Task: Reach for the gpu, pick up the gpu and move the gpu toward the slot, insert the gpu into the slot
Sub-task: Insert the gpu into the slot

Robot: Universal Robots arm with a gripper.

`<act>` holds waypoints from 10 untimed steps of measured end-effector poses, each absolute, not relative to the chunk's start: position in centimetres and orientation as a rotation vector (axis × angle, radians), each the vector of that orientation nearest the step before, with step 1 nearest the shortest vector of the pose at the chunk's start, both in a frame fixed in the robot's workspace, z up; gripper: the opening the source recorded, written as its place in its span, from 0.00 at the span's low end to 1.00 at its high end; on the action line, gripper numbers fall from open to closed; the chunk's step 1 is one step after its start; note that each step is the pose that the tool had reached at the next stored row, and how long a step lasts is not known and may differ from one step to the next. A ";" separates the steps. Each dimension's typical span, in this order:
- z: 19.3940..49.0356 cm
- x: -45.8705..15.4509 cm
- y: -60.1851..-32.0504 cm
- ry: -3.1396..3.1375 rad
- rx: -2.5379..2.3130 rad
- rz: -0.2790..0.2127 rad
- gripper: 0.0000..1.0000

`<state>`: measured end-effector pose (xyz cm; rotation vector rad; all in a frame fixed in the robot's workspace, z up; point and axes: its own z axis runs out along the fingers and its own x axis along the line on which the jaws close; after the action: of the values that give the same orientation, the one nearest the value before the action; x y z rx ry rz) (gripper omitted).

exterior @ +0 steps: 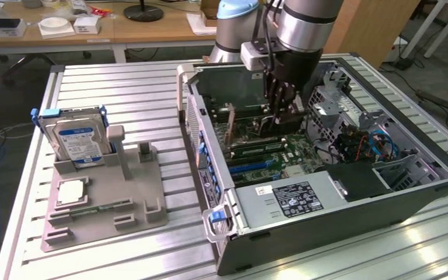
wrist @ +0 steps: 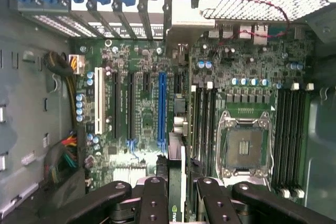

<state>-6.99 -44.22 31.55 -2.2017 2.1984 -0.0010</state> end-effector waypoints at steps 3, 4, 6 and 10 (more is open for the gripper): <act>31.3 -7.1 -44.2 2.207 -2.193 -0.002 0.26; 31.2 -7.1 -44.2 2.212 -2.187 -0.002 0.26; 31.1 -7.1 -44.3 2.221 -2.178 -0.003 0.26; 31.0 -7.1 -44.6 2.222 -2.177 -0.003 0.26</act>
<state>-7.08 -44.56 30.96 -2.1768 2.2221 -0.0028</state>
